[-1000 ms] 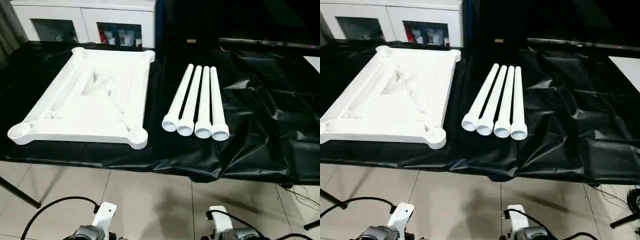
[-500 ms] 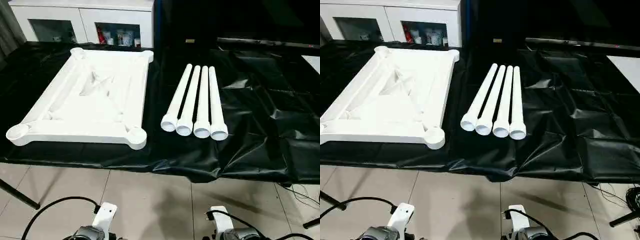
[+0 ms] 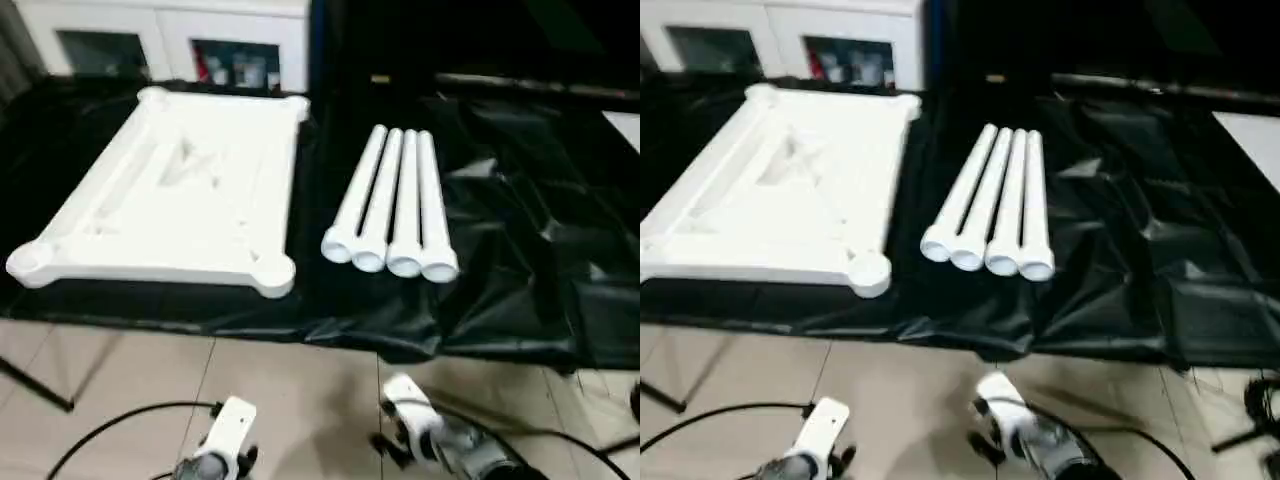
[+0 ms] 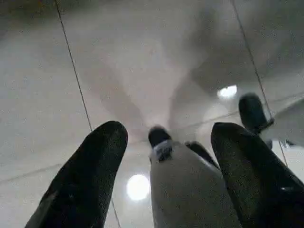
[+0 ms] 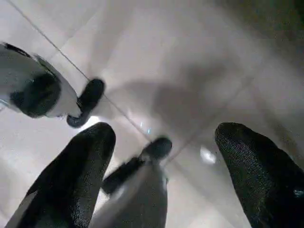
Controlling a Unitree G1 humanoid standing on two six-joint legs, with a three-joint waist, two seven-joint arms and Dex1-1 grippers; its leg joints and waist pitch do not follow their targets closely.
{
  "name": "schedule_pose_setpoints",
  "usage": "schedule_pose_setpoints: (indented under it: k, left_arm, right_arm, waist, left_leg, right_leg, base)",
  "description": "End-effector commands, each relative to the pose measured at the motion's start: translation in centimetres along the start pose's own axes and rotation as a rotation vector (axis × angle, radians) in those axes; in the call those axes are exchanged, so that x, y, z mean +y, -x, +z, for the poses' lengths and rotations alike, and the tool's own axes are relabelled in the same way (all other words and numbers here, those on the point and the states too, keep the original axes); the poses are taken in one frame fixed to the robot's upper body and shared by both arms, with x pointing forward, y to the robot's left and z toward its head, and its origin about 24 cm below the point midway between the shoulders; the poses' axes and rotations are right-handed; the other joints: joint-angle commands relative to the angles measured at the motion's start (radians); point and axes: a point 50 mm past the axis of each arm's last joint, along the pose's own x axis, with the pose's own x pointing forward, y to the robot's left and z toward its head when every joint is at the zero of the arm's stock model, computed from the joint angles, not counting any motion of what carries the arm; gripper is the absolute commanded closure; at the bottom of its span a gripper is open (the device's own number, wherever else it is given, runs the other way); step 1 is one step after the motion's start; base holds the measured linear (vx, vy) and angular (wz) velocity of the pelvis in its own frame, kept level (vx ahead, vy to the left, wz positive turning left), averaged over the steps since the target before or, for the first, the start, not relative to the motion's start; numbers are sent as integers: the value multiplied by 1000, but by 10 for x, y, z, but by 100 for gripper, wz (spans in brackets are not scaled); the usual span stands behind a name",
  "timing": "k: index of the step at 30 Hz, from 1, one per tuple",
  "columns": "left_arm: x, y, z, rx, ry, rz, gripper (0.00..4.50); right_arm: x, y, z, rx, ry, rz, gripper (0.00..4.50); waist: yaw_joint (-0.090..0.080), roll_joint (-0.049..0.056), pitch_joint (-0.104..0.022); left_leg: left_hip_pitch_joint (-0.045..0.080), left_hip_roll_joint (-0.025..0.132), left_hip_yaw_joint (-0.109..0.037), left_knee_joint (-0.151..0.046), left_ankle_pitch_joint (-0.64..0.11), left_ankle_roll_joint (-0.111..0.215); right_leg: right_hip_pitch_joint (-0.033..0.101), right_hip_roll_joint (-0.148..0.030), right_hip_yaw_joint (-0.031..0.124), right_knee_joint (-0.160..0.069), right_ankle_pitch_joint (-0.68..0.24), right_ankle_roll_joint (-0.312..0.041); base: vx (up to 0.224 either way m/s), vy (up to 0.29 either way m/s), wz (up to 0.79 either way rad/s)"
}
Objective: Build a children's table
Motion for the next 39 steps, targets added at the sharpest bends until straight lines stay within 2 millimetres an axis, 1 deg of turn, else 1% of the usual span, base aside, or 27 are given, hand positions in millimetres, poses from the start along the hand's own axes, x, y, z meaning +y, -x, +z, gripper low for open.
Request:
schedule_pose_setpoints:
  k: [1, 3, 5, 6, 9, 11, 12, 13, 15, 16, 17, 18, 19, 20, 21, 22, 24, 25, 28, 30, 32, 33, 35, 36, 37, 38, 39]
  left_arm:
    - [-1, 6, 6, -83, -43, -21, 114]
    - [5, 22, 5, -174, -54, -1, 114]
    - [7, 28, 4, -199, -59, 4, 114]
    - [9, 35, 4, -227, -66, 7, 114]
    - [10, 47, 2, -254, -76, -1, 114]
    - [8, 57, 0, -272, -97, -22, 114]
    - [6, 69, 0, -287, -98, -26, 114]
    - [6, 70, 0, -288, -96, -26, 114]
    - [5, 83, 0, -299, -78, -28, 114]
    - [4, 86, 0, -301, -77, -29, 114]
    - [4, 89, 0, -304, -78, -28, 114]
    - [4, 93, -1, -306, -75, -24, 114]
    - [5, 96, 0, -310, -69, -18, 114]
    - [5, 96, 0, -310, -69, -18, 114]
    - [9, 109, 4, -338, -50, 14, 114]
    - [12, 115, 6, -354, -42, 31, 114]
    - [15, 125, 12, -380, -39, 52, 114]
    - [15, 125, 12, -380, -39, 52, 114]
    - [21, 139, 19, -412, -15, 97, 114]
    - [37, 161, 36, -503, 3, 196, 114]
    - [43, 169, 45, -540, 5, 235, 114]
    - [54, 176, 60, -592, 18, 280, 114]
    - [67, 181, 84, -668, 16, 315, 114]
    - [71, 183, 94, -693, 15, 322, 114]
    - [73, 183, 97, -702, 15, 323, 114]
    - [76, 182, 106, -730, 11, 324, 114]
    - [83, 177, 126, -777, -9, 313, 114]
  right_arm:
    - [-2, 6, 2, -61, 62, 35, 67]
    - [-10, 20, 9, -162, 105, 31, 67]
    - [-12, 25, 9, -185, 100, 43, 67]
    - [-13, 31, 8, -202, 112, 57, 67]
    - [-13, 40, 3, -218, 110, 77, 67]
    - [-12, 49, -2, -225, 88, 94, 67]
    - [-9, 60, -7, -244, 80, 103, 67]
    - [-9, 61, -8, -246, 80, 103, 67]
    - [-3, 77, -13, -271, 43, 116, 67]
    - [-2, 82, -15, -279, 32, 116, 67]
    - [0, 86, -16, -290, 15, 112, 67]
    - [1, 91, -17, -304, -10, 110, 67]
    - [1, 96, -17, -320, -37, 99, 67]
    - [1, 96, -17, -320, -37, 99, 67]
    - [0, 116, -10, -393, -61, 58, 67]
    - [-1, 125, -7, -423, -58, 41, 67]
    - [-2, 140, -1, -458, -50, 26, 67]
    - [-2, 140, -1, -458, -50, 26, 67]
    - [-7, 159, 8, -501, -71, -2, 67]
    - [-14, 186, 32, -604, -73, -31, 67]
    - [-18, 194, 42, -646, -69, -45, 67]
    - [-24, 201, 58, -706, -69, -76, 67]
    - [-36, 207, 82, -794, -70, -140, 67]
    - [-40, 209, 92, -832, -77, -165, 67]
    - [-42, 210, 96, -847, -83, -171, 67]
    - [-45, 209, 103, -862, -98, -173, 67]
    - [-49, 205, 123, -895, -98, -167, 67]
  waist:
    - [3, -6, -35]
    - [5, -6, -34]
    - [4, -10, -33]
    - [4, -12, -28]
    - [5, -13, -25]
    - [3, -15, -23]
    - [4, -10, -23]
    - [8, -11, -23]
    - [7, -11, -18]
    - [9, -8, -20]
    - [8, -5, -18]
    - [8, -8, -17]
    - [9, -3, -14]
    - [10, -4, -13]
    - [8, 4, -9]
    - [13, 1, -11]
    - [11, 2, -8]
    - [9, 0, -6]
    - [9, 4, -6]
    - [10, 2, -8]
    - [10, 2, -10]
    - [9, -3, -10]
    - [6, -2, -10]
    - [5, -1, -12]
    - [5, -5, -13]
    - [8, 0, -19]
    - [7, -7, -22]
  left_leg:
    - [-3, 90, -27, -79, -209, 91]
    - [-4, 94, -28, -80, -229, 89]
    - [-6, 86, -25, -78, -214, 101]
    - [-5, 85, -25, -81, -242, 99]
    - [-3, 85, -28, -84, -274, 88]
    - [-5, 85, -29, -85, -279, 85]
    - [-4, 85, -29, -85, -286, 83]
    - [-4, 89, -30, -85, -290, 83]
    - [-6, 85, -29, -88, -306, 86]
    - [-2, 86, -29, -85, -309, 88]
    - [-6, 81, -29, -86, -311, 93]
    - [-6, 79, -27, -85, -314, 93]
    - [-6, 79, -30, -86, -321, 88]
    - [-5, 81, -31, -88, -333, 87]
    - [-4, 80, -33, -89, -358, 77]
    - [2, 84, -36, -89, -370, 72]
    - [-3, 80, -38, -91, -380, 71]
    - [0, 76, -37, -90, -389, 73]
    - [4, 72, -39, -86, -396, 63]
    - [1, 71, -41, -86, -378, 64]
    - [-1, 70, -40, -85, -364, 66]
    - [4, 65, -37, -82, -355, 68]
    - [9, 58, -37, -78, -345, 55]
    - [16, 52, -37, -74, -335, 46]
    - [16, 52, -36, -75, -328, 39]
    - [17, 55, -37, -76, -302, 36]
    - [16, 56, -34, -77, -276, 37]
  right_leg:
    - [39, -120, 65, -78, -194, -216]
    - [39, -121, 66, -81, -216, -199]
    - [38, -109, 66, -78, -191, -192]
    - [36, -110, 67, -87, -249, -177]
    - [33, -109, 69, -95, -313, -157]
    - [31, -106, 70, -94, -307, -155]
    - [32, -106, 71, -95, -308, -152]
    - [35, -105, 73, -94, -288, -147]
    - [37, -98, 72, -95, -284, -141]
    - [33, -96, 72, -95, -281, -137]
    - [31, -94, 72, -97, -296, -133]
    - [31, -94, 71, -100, -312, -126]
    - [31, -96, 74, -102, -339, -117]
    - [30, -98, 74, -106, -361, -112]
    - [28, -98, 74, -112, -404, -102]
    - [26, -99, 75, -111, -419, -92]
    - [29, -96, 74, -112, -449, -76]
    - [23, -93, 73, -116, -482, -60]
    - [19, -93, 73, -123, -538, -34]
    - [26, -92, 72, -120, -522, -28]
    - [26, -88, 69, -118, -496, -26]
    - [20, -83, 68, -116, -493, -25]
    - [17, -82, 62, -117, -522, -21]
    - [13, -81, 59, -119, -532, -17]
    - [15, -80, 60, -116, -522, -14]
    - [18, -77, 60, -108, -459, -23]
    - [22, -72, 61, -100, -396, -30]
  base:
    - [0, 0, 0]
    - [0, 0, 0]
    - [0, 0, 0]
    - [0, 0, 0]
    - [0, 0, 0]
    - [0, 0, 0]
    - [0, 0, 0]
    - [0, 0, 0]
    - [0, 0, 0]
    - [0, 0, 0]
    - [0, 0, 0]
    - [0, 0, 0]
    - [0, 0, 0]
    - [0, 0, 0]
    - [0, 0, 0]
    - [0, 0, 0]
    - [0, 0, 0]
    - [0, 0, 0]
    - [0, 0, 0]
    - [0, 0, 0]
    - [0, 0, 0]
    - [0, 0, 0]
    - [0, 0, 0]
    - [0, 0, 0]
    - [0, 0, 0]
    - [0, 0, 0]
    - [0, 0, 0]
